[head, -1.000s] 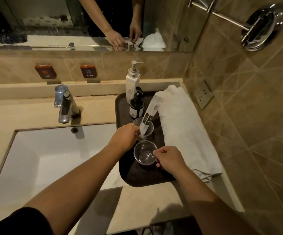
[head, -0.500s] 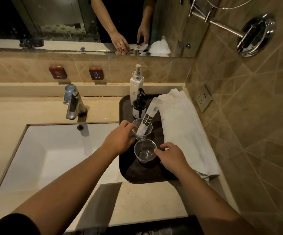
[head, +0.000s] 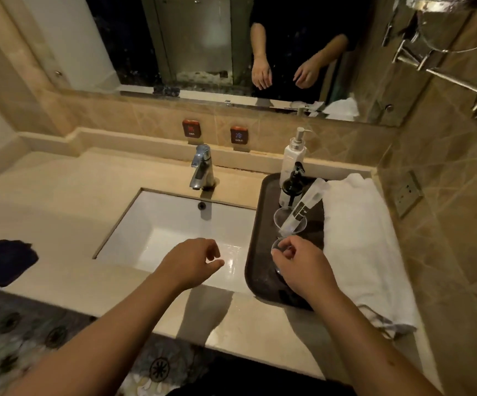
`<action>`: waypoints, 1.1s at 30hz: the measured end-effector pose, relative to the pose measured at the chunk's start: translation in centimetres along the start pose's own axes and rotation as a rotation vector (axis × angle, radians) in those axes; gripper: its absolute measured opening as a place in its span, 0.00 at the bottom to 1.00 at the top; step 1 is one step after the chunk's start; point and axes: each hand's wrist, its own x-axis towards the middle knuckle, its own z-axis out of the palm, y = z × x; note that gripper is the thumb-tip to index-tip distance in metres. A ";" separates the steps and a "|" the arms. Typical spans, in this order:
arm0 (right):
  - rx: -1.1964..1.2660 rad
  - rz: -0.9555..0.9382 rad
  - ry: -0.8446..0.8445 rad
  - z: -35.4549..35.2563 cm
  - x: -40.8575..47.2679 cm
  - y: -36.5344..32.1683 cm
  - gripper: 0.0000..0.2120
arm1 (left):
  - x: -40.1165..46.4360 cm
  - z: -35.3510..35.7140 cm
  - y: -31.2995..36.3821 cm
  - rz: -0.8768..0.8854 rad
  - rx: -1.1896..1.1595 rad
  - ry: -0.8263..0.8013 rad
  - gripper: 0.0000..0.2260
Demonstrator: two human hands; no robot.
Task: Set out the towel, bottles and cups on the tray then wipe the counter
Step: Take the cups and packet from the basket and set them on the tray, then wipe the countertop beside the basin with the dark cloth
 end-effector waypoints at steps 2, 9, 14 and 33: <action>-0.033 -0.061 -0.061 1.3 -0.7 -1.5 0.05 | -2.9 -0.9 -2.0 -0.054 0.010 -0.016 0.08; -0.243 -0.267 -0.288 8.3 -3.5 -7.5 0.07 | -11.3 -3.4 -9.8 -0.231 0.058 -0.087 0.11; -0.366 -0.389 -0.383 15.1 -5.8 -13.6 0.07 | -15.9 -5.8 -17.3 -0.309 0.023 -0.049 0.09; -0.507 -0.489 -0.477 41.0 -13.4 -36.5 0.12 | -25.4 -16.7 -50.8 -0.427 0.041 0.025 0.09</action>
